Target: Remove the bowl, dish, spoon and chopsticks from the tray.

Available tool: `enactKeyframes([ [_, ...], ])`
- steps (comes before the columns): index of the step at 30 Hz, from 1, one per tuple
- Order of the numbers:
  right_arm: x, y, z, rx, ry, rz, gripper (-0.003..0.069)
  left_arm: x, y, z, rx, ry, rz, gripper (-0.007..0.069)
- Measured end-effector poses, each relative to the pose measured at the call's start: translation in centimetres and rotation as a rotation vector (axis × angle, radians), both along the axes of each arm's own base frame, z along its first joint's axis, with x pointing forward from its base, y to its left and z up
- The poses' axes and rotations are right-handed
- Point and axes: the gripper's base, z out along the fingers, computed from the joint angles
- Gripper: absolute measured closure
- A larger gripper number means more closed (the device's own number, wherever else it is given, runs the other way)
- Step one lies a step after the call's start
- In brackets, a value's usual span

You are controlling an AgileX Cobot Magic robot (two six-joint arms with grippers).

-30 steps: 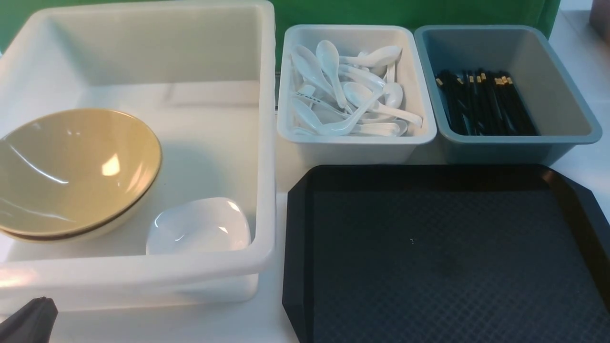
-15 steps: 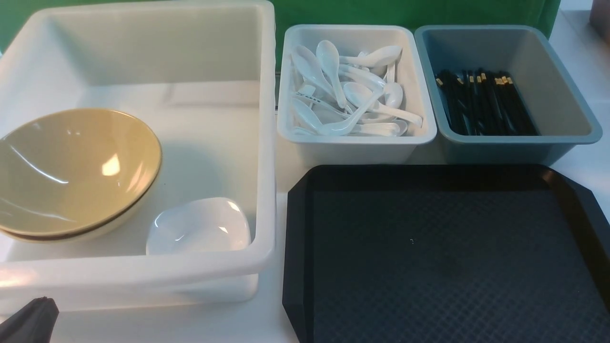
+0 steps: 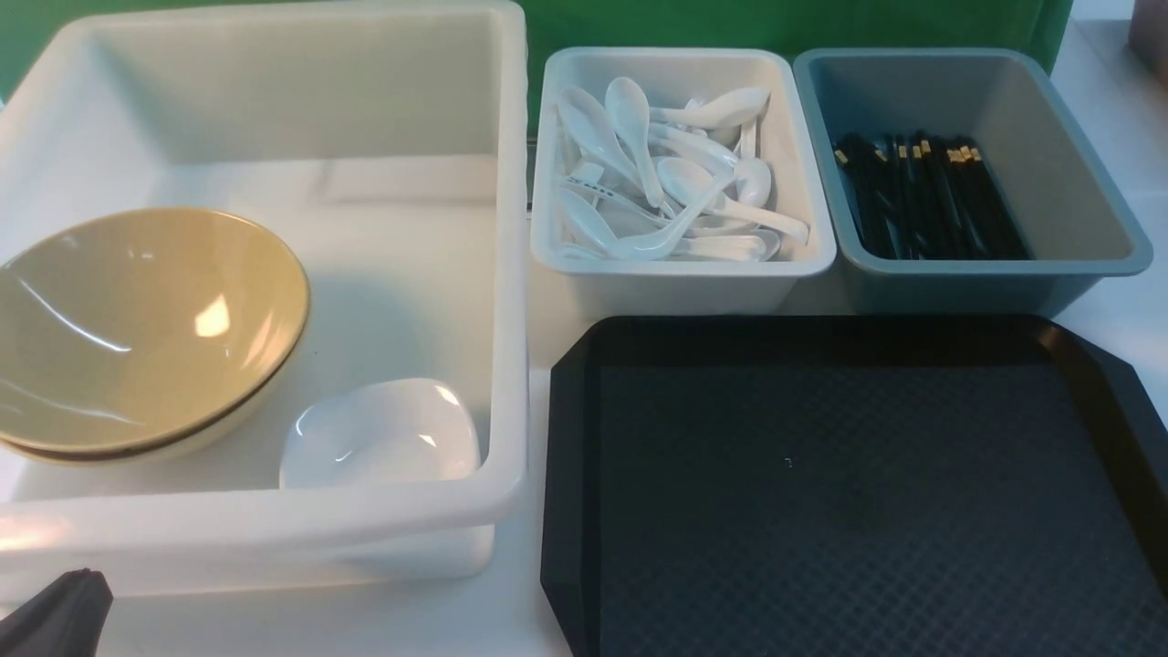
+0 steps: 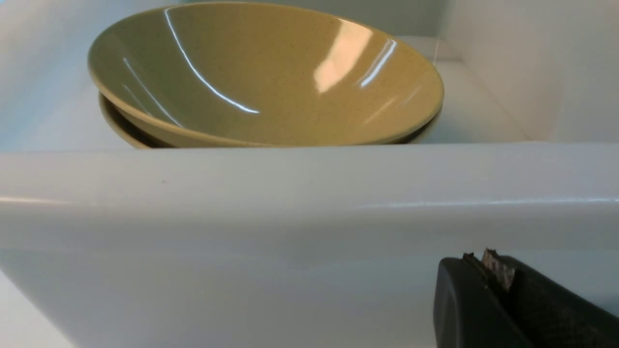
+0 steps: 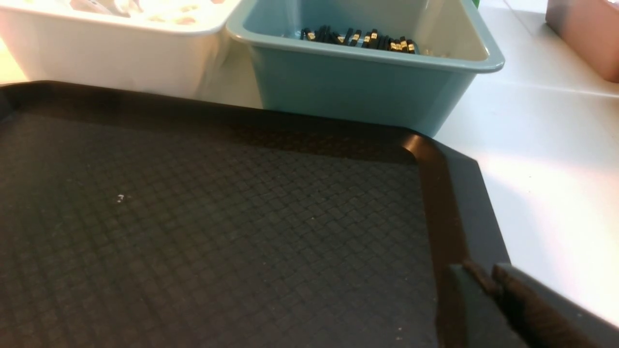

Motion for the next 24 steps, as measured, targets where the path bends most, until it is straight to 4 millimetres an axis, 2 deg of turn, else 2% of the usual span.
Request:
enactKeyframes([
  [24, 0.0, 0.0, 0.0, 0.0, 0.0, 0.0, 0.0526, 0.0, 0.0, 0.0, -0.001, 0.0, 0.0, 0.0632],
])
